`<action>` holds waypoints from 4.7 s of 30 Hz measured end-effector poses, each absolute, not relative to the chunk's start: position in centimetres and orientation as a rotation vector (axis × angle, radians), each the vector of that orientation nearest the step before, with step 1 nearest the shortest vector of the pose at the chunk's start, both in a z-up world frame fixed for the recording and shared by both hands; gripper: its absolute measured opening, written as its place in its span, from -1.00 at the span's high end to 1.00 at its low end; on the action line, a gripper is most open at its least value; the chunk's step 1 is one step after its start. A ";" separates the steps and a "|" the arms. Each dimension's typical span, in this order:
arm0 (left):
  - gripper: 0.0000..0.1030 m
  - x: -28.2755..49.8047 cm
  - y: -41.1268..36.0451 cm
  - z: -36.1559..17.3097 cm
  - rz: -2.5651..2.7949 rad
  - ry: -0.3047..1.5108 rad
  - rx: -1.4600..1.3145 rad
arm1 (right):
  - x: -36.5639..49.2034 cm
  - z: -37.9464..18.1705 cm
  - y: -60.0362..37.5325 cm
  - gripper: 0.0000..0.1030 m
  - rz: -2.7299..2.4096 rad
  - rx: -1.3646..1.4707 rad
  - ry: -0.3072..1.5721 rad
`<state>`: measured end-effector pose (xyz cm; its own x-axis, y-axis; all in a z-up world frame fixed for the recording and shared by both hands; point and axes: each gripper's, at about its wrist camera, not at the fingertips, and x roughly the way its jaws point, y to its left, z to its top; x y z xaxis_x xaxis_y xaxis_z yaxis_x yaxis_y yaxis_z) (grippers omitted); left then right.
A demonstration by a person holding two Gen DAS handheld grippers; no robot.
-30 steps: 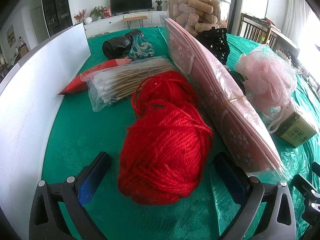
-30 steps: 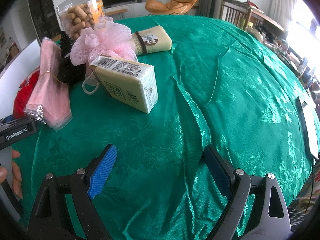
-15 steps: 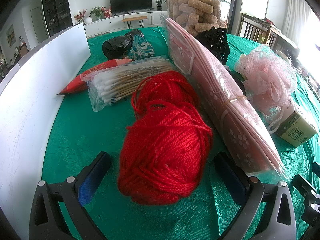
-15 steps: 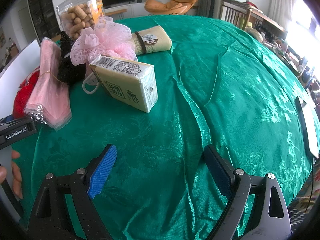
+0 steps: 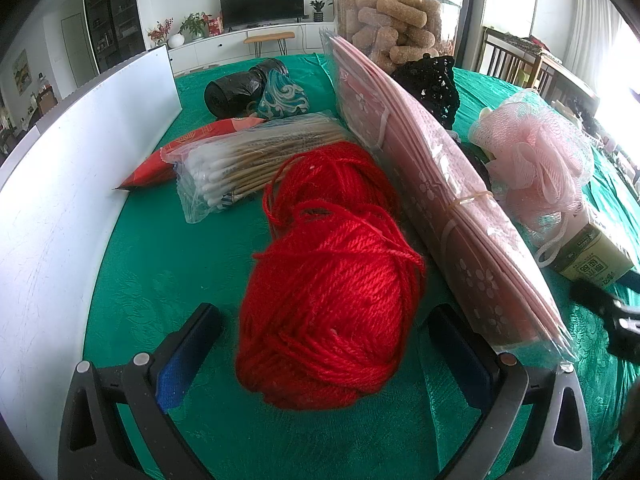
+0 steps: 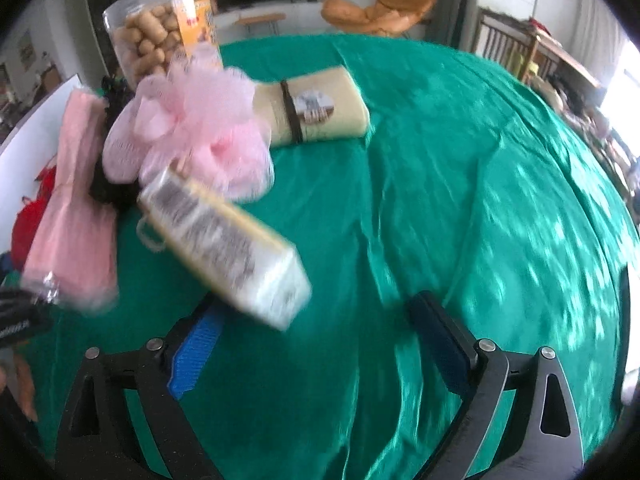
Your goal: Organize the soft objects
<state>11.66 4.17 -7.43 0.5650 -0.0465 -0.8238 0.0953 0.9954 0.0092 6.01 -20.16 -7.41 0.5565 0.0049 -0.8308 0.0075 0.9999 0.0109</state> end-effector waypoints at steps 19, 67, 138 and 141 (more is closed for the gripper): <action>-1.00 8.8 4.4 -7.2 -0.119 0.969 0.083 | 5.9 -7.7 -20.3 -0.85 0.007 0.011 0.943; -1.00 11.6 9.8 4.9 -0.293 0.996 -0.145 | 5.4 -7.8 -20.5 -0.85 0.013 0.014 0.938; 0.32 2.4 10.5 -4.2 -0.065 1.078 0.047 | 5.4 -7.8 -20.6 -0.85 0.021 0.015 0.935; 0.36 1.2 11.2 -4.0 -0.085 1.068 -0.011 | 5.1 -7.8 -20.8 -0.84 0.041 0.026 0.929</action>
